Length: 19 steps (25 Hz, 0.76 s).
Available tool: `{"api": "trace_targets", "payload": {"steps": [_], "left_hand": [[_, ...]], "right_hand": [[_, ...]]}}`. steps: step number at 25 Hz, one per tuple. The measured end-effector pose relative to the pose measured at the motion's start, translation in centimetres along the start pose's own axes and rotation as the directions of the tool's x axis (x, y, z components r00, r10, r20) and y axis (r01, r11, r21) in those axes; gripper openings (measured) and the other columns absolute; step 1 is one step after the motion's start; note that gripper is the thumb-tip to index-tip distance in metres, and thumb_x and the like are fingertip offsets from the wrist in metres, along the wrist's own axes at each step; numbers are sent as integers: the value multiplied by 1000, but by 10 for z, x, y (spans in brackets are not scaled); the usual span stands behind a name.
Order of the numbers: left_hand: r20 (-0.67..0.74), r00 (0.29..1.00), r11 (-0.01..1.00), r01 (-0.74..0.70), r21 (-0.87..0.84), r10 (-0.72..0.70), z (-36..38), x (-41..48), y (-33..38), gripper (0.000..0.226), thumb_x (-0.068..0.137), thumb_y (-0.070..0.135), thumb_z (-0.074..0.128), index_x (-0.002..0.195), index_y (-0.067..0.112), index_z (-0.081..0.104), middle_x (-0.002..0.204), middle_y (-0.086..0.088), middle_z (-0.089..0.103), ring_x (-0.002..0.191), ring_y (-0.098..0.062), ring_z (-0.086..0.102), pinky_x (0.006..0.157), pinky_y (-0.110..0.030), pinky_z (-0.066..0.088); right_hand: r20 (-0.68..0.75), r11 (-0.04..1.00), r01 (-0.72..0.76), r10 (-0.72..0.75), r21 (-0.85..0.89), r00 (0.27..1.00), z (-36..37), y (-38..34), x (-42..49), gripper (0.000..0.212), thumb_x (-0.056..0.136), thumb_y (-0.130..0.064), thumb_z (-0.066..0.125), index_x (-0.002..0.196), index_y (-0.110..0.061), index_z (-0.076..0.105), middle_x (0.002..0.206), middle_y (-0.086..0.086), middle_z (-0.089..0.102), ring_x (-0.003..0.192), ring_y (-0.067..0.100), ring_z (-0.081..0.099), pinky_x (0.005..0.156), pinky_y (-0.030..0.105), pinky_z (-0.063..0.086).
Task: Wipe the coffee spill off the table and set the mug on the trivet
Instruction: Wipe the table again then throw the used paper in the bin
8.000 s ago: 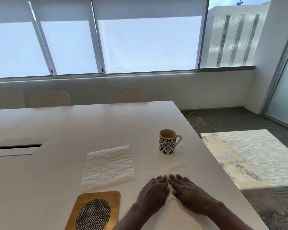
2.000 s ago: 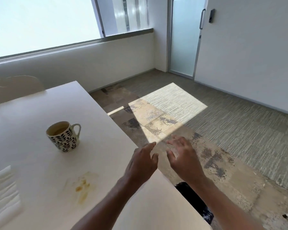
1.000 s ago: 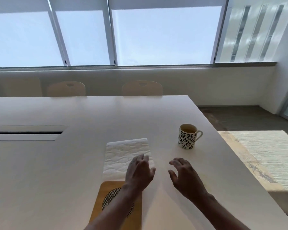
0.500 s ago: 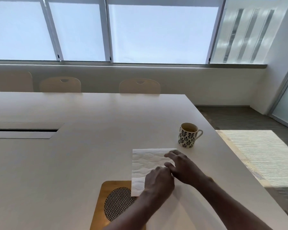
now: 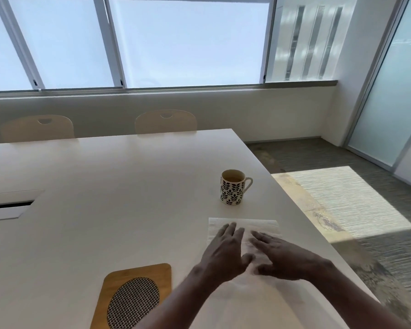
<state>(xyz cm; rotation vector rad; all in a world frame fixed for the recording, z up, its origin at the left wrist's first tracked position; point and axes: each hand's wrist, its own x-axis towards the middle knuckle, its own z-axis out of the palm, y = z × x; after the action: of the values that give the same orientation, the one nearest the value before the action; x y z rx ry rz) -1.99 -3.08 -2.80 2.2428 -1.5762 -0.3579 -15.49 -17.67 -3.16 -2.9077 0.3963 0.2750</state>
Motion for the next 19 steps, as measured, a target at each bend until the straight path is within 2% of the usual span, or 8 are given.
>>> {"api": "trace_targets", "payload": {"steps": [2, 5, 8, 11, 14, 16, 19], "left_hand": [[128, 991, 988, -52, 142, 34, 12, 3, -11, 78, 97, 50, 41, 156, 10, 9, 165, -12, 2, 153, -22, -3, 123, -33, 1], [155, 986, 964, -103, 246, 66, 33, 5, -22, 74, 99, 51, 25, 156, 10, 2, 165, -12, -6, 152, -19, -10, 119, -30, -10], [130, 991, 959, -69, 274, 34, 35, 17, -24, 74, 99, 54, 21, 156, 11, 2, 165, -10, -7, 152, -18, -10, 119, -30, -10], [123, 991, 959, 15, 283, -52, 27, 29, -26, 79, 98, 61, 19, 156, 10, 1, 165, -11, -7, 152, -20, -10, 121, -32, -8], [121, 983, 954, 102, 281, -140, 19, 36, -35, 90, 93, 72, 16, 156, 10, -1, 165, -12, -9, 152, -21, -10, 123, -35, -5], [121, 978, 947, 128, 296, -170, 16, 38, -40, 92, 92, 73, 18, 156, 9, -2, 165, -11, -9, 152, -20, -9, 123, -36, -4], [119, 974, 938, 148, 314, -193, 9, 39, -49, 91, 93, 72, 18, 155, 9, -3, 165, -11, -9, 152, -19, -9, 123, -35, -4]], "right_hand": [[-32, 1000, 26, -26, -14, 999, 12, -4, -2, 81, 95, -62, 33, 154, -24, -5, 164, -1, -12, 149, 10, -13, 119, 24, -6], [-20, 998, 9, -10, -58, 1000, 33, -3, 2, 76, 93, -69, 17, 150, -32, -18, 161, -6, -21, 144, 8, -26, 118, 27, -14], [3, 998, -16, 16, -60, 1000, 31, 13, 12, 76, 90, -73, 14, 146, -36, -21, 159, -12, -23, 142, 5, -29, 117, 27, -16], [-11, 1000, -9, 9, 6, 1000, 21, 23, 33, 78, 90, -73, 15, 152, -33, -8, 162, -12, -14, 143, 1, -21, 117, 26, -11], [-80, 992, -110, 115, 60, 990, 16, 25, 56, 79, 92, -69, 24, 155, -25, 5, 165, -4, -2, 150, 10, -6, 121, 30, -2], [-69, 981, -184, 187, 57, 980, 16, 22, 69, 82, 93, -68, 24, 155, -21, -2, 164, 0, -9, 150, 16, -11, 120, 34, -5], [-43, 985, -169, 170, 40, 984, 15, 12, 87, 82, 93, -68, 21, 154, -20, -8, 163, 2, -16, 149, 18, -17, 120, 35, -10]]}}
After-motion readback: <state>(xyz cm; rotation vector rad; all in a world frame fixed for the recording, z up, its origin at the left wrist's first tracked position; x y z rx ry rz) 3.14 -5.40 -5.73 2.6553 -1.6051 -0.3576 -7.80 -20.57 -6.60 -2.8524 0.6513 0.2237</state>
